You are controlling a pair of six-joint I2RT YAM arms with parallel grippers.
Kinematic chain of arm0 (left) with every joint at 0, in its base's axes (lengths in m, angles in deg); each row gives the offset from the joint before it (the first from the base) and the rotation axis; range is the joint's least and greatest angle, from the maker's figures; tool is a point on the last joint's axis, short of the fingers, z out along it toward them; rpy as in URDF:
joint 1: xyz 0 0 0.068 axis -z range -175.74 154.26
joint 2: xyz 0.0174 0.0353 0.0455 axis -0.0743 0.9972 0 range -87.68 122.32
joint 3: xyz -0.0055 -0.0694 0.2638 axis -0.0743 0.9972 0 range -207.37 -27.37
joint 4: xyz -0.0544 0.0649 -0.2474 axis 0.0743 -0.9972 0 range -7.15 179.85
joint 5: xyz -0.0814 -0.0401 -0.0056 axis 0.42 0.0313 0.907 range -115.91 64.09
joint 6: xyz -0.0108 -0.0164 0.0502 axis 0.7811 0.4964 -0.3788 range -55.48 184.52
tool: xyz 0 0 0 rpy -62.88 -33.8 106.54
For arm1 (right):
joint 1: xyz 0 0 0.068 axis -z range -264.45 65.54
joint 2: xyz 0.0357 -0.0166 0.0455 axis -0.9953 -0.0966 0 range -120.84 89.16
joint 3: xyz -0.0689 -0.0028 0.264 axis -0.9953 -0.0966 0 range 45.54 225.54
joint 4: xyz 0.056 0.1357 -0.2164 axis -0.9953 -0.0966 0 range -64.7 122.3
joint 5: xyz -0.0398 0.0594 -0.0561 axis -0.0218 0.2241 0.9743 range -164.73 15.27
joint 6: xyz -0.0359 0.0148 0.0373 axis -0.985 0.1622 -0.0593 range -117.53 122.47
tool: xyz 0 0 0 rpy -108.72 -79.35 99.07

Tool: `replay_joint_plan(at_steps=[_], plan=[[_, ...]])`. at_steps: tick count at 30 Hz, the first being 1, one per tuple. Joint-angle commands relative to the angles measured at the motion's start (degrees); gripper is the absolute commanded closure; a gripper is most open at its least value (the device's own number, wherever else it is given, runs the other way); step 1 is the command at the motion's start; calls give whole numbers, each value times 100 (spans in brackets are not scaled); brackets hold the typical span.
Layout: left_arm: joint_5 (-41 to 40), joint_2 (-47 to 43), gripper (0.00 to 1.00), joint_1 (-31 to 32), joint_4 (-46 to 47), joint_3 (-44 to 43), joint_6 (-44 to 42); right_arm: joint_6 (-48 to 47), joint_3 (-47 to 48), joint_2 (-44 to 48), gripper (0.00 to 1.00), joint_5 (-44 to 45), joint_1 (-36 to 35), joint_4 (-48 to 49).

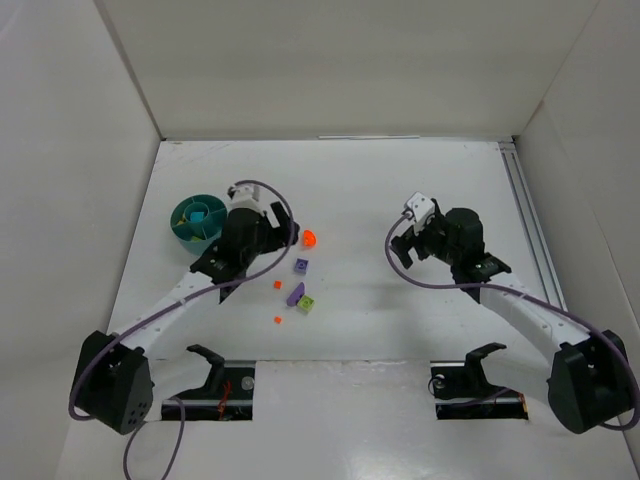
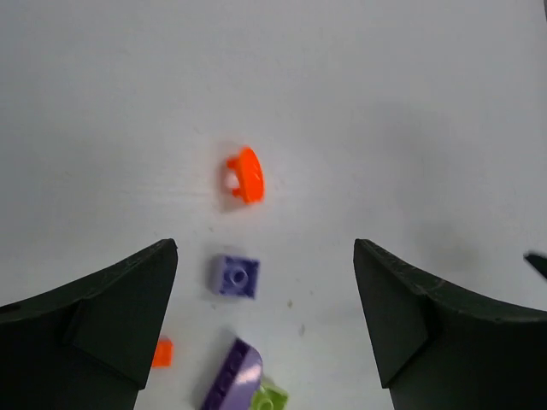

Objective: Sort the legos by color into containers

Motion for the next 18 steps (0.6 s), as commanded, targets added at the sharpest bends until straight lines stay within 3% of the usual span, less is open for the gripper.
replay_joint_plan(at_steps=[1,8,14,18], plan=[[326,-40,19,924,-613,198,146,394,-184,279,1,-369,325,188],[633,-313,21,2279,-1501,514,735,341,-439,464,1,-669,458,188],[432,-59,22,2896,-2037,734,1701,288,-501,411,1,-783,458,188],[10,354,23,3152,-2372,428,1870,288,-501,359,1,-783,511,188]])
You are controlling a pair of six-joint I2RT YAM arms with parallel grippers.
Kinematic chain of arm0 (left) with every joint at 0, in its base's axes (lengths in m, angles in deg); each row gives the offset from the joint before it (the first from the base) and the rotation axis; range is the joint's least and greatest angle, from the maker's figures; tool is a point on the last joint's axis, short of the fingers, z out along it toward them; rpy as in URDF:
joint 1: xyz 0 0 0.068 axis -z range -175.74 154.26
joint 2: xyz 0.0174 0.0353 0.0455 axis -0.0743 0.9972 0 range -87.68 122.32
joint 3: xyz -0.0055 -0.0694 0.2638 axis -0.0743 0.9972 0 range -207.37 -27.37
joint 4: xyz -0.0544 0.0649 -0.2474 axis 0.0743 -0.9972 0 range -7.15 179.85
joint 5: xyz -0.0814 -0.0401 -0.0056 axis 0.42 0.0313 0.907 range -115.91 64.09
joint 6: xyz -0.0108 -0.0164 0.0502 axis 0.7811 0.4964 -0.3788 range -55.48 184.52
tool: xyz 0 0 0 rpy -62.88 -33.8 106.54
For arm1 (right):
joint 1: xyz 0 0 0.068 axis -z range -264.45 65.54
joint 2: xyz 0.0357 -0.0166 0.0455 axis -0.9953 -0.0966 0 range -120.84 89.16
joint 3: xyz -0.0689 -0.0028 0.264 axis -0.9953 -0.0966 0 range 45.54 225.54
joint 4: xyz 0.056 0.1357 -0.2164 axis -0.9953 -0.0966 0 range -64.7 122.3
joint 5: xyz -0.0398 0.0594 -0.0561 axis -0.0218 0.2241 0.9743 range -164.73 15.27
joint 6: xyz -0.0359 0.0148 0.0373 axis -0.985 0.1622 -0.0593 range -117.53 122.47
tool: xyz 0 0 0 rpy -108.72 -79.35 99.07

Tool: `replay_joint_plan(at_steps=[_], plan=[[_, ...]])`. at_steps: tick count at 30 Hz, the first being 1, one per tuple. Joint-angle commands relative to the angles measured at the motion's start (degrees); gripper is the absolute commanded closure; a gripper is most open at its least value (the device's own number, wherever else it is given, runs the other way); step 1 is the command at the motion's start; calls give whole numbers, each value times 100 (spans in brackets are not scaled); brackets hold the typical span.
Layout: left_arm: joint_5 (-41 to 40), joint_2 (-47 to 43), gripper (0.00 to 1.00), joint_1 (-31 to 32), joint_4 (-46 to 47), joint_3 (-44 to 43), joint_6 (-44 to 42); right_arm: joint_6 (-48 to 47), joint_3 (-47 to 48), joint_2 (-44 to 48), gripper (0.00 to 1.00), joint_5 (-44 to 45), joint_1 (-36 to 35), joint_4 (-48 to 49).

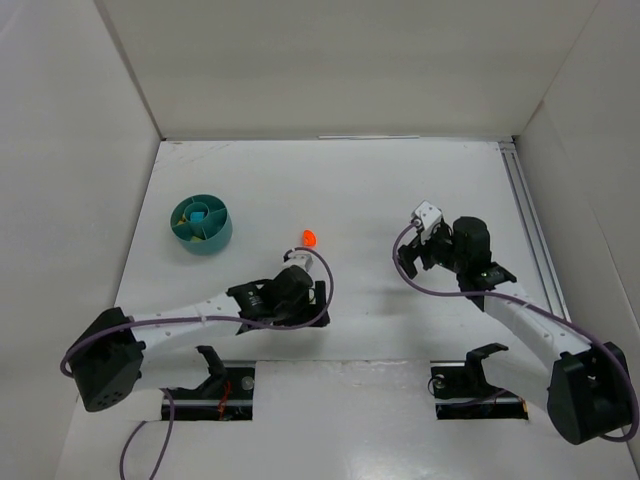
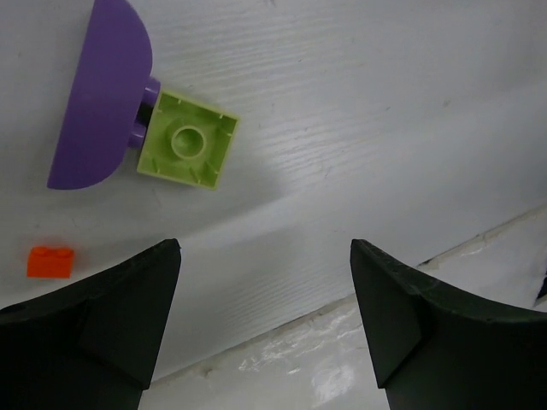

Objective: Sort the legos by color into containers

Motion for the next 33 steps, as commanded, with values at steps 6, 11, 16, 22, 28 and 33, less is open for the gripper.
replay_joint_plan(at_steps=[6,11,16,22,28,33], plan=[[-800,795,23,241,-753,-489,500,-9,30,2,1,-145,120,192],[-1144,1348,24,241,-878,-780,500,-62,-22,2,1,-198,225,192],[-1206,1586,30,241,-878,-930,386,-62,-22,2,1,-198,278,192],[-1768,1639,34,294,-1185,-1114,675,-62,-75,55,1,-250,330,192],[-2208,1884,34,294,-1379,-1290,746,-62,-75,2,1,-250,331,192],[-2313,2079,35,400,-1133,-1413,614,-62,-75,2,1,-250,331,192]])
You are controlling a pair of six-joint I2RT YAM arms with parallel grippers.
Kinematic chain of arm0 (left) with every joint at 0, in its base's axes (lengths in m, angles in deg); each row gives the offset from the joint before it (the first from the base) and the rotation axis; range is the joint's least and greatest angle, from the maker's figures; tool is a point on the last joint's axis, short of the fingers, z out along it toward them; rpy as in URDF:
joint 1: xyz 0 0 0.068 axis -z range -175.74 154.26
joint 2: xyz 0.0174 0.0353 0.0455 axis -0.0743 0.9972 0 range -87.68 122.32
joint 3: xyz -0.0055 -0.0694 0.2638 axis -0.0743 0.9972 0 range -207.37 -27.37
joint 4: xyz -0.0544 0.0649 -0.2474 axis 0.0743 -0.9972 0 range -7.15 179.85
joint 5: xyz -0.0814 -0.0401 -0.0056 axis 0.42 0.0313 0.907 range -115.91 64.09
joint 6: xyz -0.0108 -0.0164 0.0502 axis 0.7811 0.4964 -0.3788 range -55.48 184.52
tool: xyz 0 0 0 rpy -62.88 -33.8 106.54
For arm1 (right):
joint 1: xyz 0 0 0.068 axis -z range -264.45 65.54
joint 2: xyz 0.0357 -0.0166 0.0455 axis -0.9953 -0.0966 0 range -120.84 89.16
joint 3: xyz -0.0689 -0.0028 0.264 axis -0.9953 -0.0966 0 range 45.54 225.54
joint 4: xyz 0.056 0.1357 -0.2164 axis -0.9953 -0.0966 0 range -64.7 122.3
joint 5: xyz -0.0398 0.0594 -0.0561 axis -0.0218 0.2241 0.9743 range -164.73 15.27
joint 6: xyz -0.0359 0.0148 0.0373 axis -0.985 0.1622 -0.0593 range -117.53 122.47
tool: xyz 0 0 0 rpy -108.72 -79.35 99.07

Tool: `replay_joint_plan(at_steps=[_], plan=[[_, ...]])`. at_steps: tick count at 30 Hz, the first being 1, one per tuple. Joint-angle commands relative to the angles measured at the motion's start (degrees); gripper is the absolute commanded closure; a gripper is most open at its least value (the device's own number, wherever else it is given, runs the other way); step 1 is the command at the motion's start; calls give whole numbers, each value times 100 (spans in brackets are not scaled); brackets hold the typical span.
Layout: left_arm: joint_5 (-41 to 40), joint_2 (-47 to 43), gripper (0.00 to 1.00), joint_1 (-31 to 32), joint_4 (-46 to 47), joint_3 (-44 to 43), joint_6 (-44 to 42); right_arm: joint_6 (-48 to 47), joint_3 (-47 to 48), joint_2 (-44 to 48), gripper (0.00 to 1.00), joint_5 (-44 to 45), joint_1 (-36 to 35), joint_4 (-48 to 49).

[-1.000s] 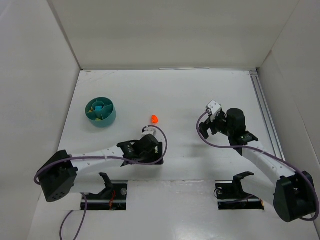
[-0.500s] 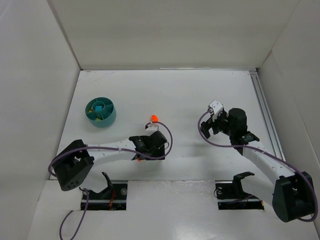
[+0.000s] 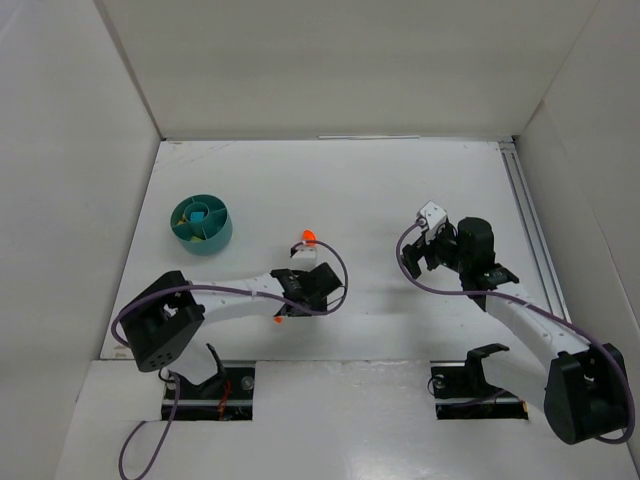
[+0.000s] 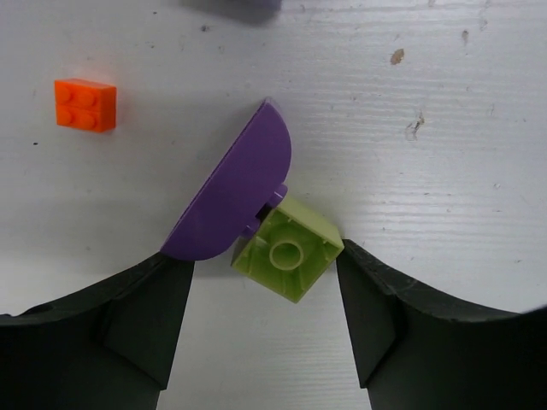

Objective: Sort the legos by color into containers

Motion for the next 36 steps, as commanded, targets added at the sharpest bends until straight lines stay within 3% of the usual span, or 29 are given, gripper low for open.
replay_joint_plan(at_steps=[1,14,24,28,30,36], plan=[[-198,96,37,137,41,-261,-76,-38,19,2,1,-134,33,188],[-153,149,59,384,94,-376,-24,-38,-34,2,1,-134,33,188],[-610,579,50,384,-125,-709,28,-38,-34,55,1,-187,33,188],[-663,641,66,384,-205,-771,-24,-38,-34,107,1,-187,33,188],[-663,580,79,384,-327,-824,28,-38,-34,108,1,-187,86,188],[-979,36,83,384,-389,-894,28,-38,-34,108,1,-240,86,188]])
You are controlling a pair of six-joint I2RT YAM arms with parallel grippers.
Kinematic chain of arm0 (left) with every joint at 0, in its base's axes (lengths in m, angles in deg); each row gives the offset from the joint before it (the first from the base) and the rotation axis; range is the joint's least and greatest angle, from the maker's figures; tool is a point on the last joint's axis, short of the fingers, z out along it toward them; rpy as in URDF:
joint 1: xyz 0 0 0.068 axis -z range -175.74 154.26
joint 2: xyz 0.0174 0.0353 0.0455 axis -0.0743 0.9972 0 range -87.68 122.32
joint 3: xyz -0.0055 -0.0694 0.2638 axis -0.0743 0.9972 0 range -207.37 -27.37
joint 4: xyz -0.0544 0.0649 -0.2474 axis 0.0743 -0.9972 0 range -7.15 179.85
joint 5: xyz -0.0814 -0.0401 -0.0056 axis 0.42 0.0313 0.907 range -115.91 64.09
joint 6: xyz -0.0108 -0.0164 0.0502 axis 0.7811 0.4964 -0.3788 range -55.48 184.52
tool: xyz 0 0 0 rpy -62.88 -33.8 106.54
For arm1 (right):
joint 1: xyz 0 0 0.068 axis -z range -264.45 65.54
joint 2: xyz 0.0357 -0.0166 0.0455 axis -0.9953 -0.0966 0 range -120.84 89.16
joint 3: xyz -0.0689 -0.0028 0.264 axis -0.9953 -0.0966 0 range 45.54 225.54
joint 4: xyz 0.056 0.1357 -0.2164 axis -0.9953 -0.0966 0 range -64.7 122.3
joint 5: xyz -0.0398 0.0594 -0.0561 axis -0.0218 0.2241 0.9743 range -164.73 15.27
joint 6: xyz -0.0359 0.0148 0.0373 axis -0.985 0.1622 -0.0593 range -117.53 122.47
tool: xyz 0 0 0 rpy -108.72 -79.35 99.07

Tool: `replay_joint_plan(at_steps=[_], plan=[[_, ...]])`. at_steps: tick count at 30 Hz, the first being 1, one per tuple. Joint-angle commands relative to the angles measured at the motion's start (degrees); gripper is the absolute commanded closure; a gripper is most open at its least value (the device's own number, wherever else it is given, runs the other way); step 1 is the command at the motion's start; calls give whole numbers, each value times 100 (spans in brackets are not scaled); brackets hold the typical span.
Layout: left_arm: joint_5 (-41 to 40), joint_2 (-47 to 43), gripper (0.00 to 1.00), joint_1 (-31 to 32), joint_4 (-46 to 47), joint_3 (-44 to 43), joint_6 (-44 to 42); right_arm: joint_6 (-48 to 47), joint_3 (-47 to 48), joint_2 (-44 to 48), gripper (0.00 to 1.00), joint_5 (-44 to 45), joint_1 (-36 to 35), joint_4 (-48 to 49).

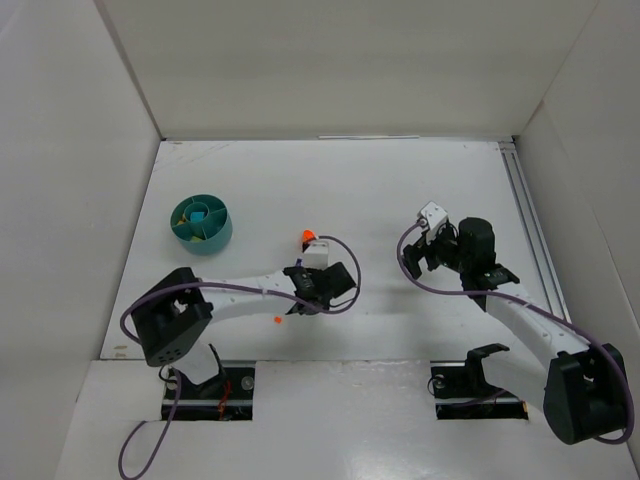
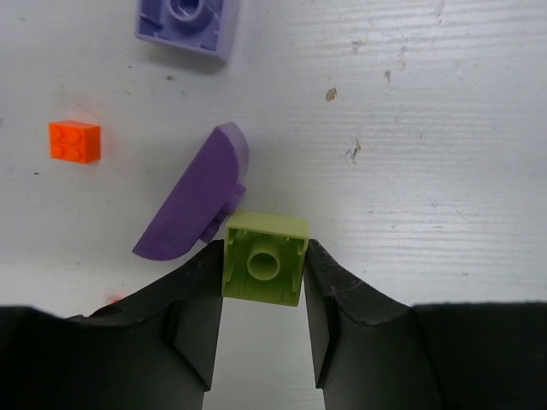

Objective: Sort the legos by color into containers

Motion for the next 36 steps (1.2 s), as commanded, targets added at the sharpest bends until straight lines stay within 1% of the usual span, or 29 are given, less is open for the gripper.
replay_joint_plan(at_steps=[1,2,4,6,8,9,11,12,14,15,16,17,18,19,20,21,23,27,32,36], plan=[[-505,-653,83,12,-352,-378,46,-38,-14,106,1,-152,45,188],[-741,-724,83,-58,-431,-440,46,-38,-14,106,1,-152,45,188],[-962,-925,83,-268,-598,-554,46,-90,-14,167,1,-152,45,188],[-1138,-1084,83,-760,-599,-616,-15,-91,-14,220,1,-152,45,188],[-1139,-1364,83,-1172,-450,-616,-331,-91,-14,220,1,-152,45,188],[-1139,-1453,83,-1618,-450,-616,-402,-91,-14,272,1,-152,45,188],[-1226,-1734,83,-2174,-248,-564,-621,-91,-14,273,1,-205,97,188],[-1227,-1822,83,-2803,-134,-494,-674,-91,-14,273,1,-205,97,188],[-999,-2024,83,-3387,172,-441,-841,-91,-14,220,1,-266,97,240],[-920,-2278,83,-3624,366,-310,-1016,-152,-14,220,1,-267,149,241],[-849,-2402,82,-4088,524,-248,-1018,-152,38,159,1,-319,150,241],[-588,-2525,82,-4345,665,-247,-1096,-152,38,158,1,-319,150,241],[-437,-2744,81,-4600,1023,-73,-1175,-152,38,80,1,-380,202,241],[-279,-2833,78,-5089,1245,15,-1385,-152,38,1,1,-381,203,241],[62,-2904,78,-5329,1429,77,-1456,-152,38,0,1,-433,203,241],[222,-2904,78,-5567,1597,78,-1457,-152,38,-69,1,-495,203,293],[320,-2904,78,-6084,1677,78,-1509,-152,91,-131,1,-547,264,293],[399,-2606,78,-6579,1677,-79,-1562,-152,91,-184,1,-548,317,346],[452,-2167,78,-6632,1730,-282,-1668,-152,91,-184,1,-601,369,346],[452,-1990,78,-6632,1607,-388,-1668,-152,91,-237,1,-601,370,346]])
